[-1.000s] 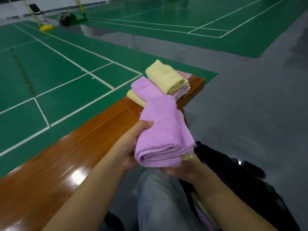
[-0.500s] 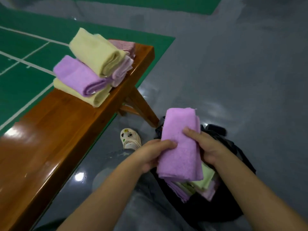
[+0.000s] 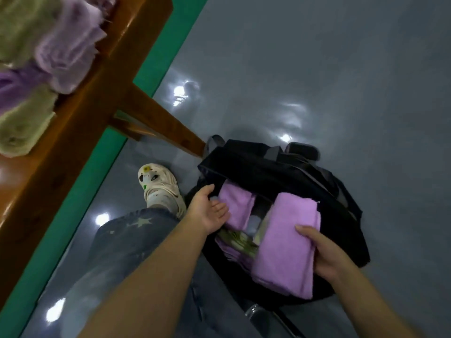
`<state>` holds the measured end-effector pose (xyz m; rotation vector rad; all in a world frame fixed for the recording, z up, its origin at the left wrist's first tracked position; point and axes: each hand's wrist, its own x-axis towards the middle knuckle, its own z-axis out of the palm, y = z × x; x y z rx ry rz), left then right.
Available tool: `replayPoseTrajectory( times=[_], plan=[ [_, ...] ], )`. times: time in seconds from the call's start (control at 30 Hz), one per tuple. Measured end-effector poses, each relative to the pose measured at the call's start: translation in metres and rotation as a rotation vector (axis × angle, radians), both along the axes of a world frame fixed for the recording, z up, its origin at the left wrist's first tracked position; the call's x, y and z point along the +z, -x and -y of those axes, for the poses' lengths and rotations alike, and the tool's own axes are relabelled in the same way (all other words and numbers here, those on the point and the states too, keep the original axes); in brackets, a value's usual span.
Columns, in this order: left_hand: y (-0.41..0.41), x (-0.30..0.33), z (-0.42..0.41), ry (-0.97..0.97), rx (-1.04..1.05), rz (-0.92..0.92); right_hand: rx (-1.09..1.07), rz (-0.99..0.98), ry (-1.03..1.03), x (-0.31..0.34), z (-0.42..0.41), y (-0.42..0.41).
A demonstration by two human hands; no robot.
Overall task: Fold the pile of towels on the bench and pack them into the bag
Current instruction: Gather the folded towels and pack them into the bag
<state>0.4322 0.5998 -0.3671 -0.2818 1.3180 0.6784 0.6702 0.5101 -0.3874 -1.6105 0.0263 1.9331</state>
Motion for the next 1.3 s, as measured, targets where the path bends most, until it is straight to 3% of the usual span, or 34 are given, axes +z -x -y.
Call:
replayPoseTrajectory(
  times=[0.27, 0.43, 0.57, 0.8, 0.97, 1.07, 1.2, 1.3],
  plan=[
    [-0.022, -0.068, -0.034, -0.015, 0.149, 0.095, 0.018, -0.077, 0.081, -0.046, 0.013, 0.013],
    [-0.032, -0.085, -0.057, -0.099, 0.047, 0.028, 0.053, -0.127, 0.083, -0.062, 0.007, 0.022],
    [-0.035, -0.082, -0.067, -0.133, 0.05, 0.036, 0.075, -0.123, 0.082, -0.072, 0.005, 0.027],
    [-0.058, -0.037, -0.087, -0.251, -0.026, 0.378, 0.164, -0.128, -0.007, -0.069, -0.015, 0.039],
    [-0.067, -0.026, -0.089, -0.178, -0.075, 0.28, 0.107, -0.098, -0.086, -0.064, -0.044, 0.044],
    [-0.065, -0.021, -0.085, -0.197, -0.105, 0.334, 0.045, -0.132, -0.145, -0.064, -0.06, 0.041],
    [-0.064, -0.015, -0.078, -0.199, -0.127, 0.376, -0.055, 0.047, 0.011, -0.08, -0.075, 0.044],
    [-0.058, -0.018, -0.066, -0.167, -0.185, 0.305, -0.009, 0.189, 0.062, -0.096, -0.085, 0.042]
  ],
)
